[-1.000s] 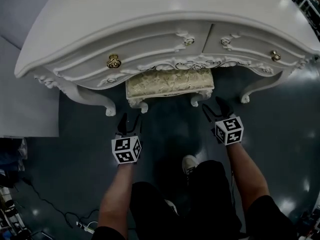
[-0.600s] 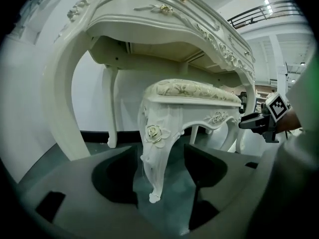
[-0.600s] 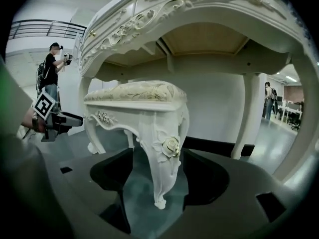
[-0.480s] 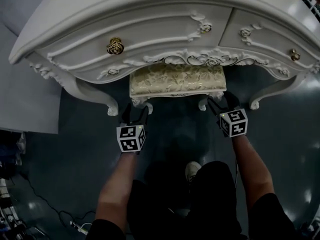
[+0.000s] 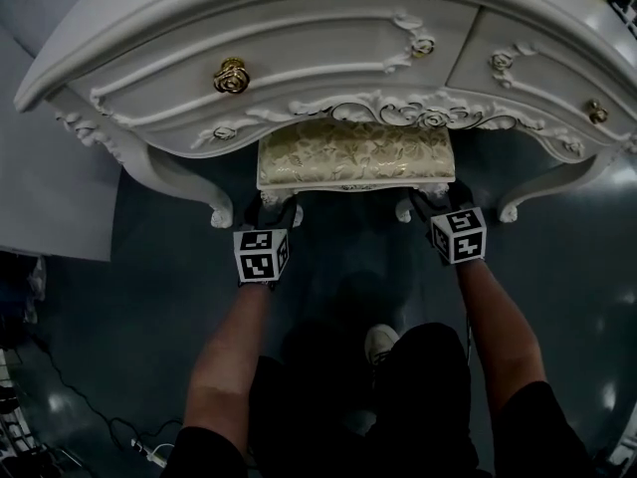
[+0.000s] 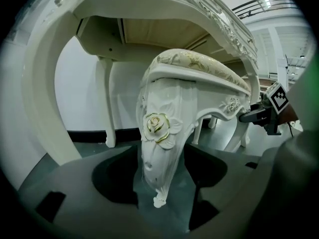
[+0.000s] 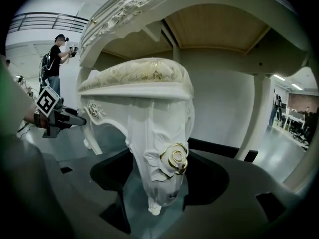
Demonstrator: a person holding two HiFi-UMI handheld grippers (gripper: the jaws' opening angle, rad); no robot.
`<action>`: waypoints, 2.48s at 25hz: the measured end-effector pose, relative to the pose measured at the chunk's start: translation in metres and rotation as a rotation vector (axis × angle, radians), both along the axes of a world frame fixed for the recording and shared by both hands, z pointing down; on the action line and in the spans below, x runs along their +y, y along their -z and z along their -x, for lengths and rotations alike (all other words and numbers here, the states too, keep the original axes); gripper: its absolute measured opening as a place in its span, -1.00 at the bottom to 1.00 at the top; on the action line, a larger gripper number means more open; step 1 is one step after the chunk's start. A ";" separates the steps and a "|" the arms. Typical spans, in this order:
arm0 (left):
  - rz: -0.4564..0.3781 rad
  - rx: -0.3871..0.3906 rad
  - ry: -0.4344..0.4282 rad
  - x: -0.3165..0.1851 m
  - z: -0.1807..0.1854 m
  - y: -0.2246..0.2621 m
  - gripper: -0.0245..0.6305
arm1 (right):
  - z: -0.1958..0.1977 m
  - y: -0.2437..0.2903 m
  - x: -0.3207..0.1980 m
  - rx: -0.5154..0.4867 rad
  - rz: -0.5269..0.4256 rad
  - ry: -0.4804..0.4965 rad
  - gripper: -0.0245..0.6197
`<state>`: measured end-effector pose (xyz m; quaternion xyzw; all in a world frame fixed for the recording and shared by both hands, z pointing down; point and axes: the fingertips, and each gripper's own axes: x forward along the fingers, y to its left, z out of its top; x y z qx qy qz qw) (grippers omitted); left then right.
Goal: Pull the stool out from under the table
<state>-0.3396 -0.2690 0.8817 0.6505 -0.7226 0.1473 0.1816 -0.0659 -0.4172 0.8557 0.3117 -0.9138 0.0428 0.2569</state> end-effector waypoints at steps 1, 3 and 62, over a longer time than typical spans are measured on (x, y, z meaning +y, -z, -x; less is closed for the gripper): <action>0.004 0.007 0.004 0.000 0.002 -0.002 -0.05 | 0.002 -0.003 -0.001 0.009 0.001 -0.005 0.05; 0.005 0.021 0.010 0.000 0.004 -0.003 -0.05 | 0.003 -0.009 -0.004 0.020 0.004 -0.014 0.05; 0.057 0.077 -0.063 0.169 -0.085 -0.005 -0.13 | -0.091 -0.012 0.177 0.080 0.082 -0.043 0.04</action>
